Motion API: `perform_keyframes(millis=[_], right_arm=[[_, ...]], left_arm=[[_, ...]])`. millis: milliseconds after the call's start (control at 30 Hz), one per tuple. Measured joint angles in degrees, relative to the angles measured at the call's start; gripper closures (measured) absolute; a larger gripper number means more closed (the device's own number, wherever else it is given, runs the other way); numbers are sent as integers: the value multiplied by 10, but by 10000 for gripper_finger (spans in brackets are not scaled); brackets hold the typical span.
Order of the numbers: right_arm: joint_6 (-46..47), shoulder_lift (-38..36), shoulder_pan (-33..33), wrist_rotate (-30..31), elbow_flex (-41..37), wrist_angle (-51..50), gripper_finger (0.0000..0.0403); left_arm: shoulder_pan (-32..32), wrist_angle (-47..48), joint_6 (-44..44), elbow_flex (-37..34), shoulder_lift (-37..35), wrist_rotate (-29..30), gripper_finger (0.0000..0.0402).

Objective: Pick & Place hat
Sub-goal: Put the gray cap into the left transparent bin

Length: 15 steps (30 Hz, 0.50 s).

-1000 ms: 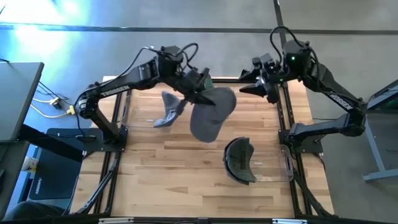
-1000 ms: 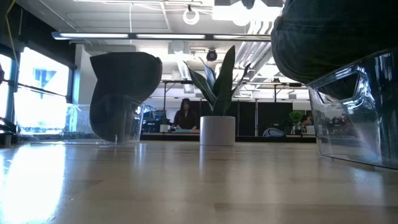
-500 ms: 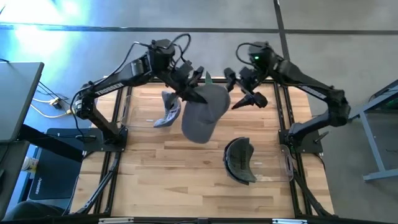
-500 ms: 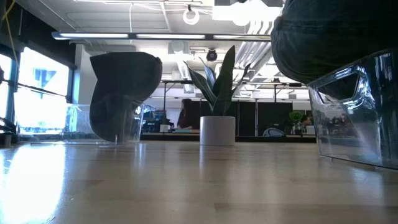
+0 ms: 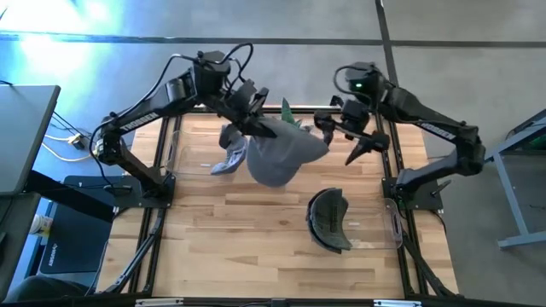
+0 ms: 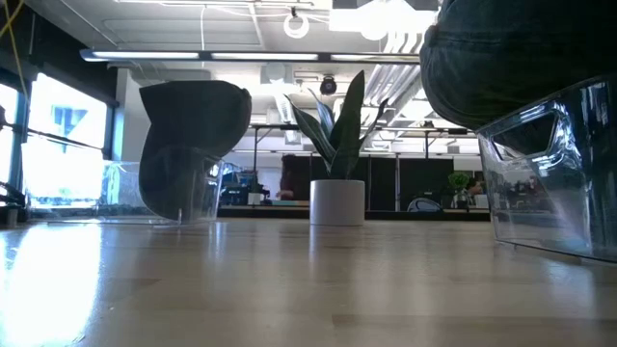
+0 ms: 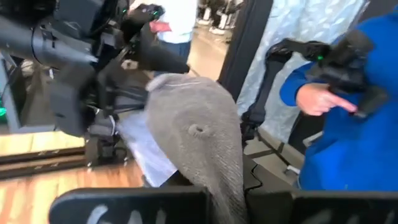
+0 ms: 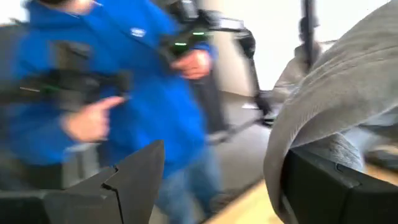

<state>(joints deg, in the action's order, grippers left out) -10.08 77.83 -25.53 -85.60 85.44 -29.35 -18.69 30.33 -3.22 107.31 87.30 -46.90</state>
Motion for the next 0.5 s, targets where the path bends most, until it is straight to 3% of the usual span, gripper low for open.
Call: perform_keyframes(millis=[167,233,500], right_arm=[[35,-16,5,222,0,27,112],[49,-11,9,269,0,30,112],[89,28,55,215,0,171,112]], left_arm=[[-1,-2,-1,0,0,-8,399],[-1,-4,-1,0,0,-5,399],[0,0,27,0,0,42,399]])
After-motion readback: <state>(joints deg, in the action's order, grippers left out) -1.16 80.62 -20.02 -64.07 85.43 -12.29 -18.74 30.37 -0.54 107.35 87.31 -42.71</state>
